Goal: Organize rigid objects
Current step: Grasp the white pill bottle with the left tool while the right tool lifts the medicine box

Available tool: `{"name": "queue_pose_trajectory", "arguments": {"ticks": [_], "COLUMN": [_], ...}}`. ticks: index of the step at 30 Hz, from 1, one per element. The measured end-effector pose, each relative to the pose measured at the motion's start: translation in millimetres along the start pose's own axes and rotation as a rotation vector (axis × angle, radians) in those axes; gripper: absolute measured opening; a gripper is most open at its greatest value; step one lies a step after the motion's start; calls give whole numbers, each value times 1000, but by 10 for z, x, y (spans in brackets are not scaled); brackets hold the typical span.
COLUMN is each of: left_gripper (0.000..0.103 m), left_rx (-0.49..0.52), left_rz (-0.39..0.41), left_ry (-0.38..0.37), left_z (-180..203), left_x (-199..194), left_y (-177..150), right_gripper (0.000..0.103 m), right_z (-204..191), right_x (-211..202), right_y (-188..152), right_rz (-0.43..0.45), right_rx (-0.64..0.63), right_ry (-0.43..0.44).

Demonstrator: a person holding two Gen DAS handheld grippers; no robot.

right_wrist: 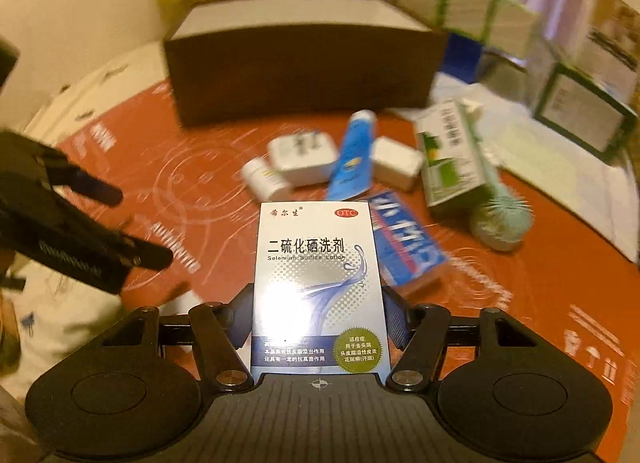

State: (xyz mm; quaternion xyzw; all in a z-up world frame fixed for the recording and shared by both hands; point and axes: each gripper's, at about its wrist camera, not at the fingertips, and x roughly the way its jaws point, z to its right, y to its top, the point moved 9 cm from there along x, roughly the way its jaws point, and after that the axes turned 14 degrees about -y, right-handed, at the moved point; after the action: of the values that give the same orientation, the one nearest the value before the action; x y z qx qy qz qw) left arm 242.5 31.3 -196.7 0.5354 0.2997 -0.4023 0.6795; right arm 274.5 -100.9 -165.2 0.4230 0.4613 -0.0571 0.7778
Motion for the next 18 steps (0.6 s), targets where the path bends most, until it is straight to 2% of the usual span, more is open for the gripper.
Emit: {"name": "queue_pose_trajectory", "arguments": {"ticks": [10,12,18], "left_gripper": [72,65,56], "left_rx": [141,154,176], "left_rz": [55,57,63], "left_ry": [-23,-29,-19], "left_z": [161,168,127], "left_x": [304,367,500], "left_y": [485,545,654], "right_gripper": [61,61,61], "right_z": [776,938,1339], "right_x": [-106,-119,-108], "right_y": [-86,-131,-250], "right_rz": [-27,-33,-63], "right_rx": [204,244,336], "right_ry": [-107,-131,-171]}}
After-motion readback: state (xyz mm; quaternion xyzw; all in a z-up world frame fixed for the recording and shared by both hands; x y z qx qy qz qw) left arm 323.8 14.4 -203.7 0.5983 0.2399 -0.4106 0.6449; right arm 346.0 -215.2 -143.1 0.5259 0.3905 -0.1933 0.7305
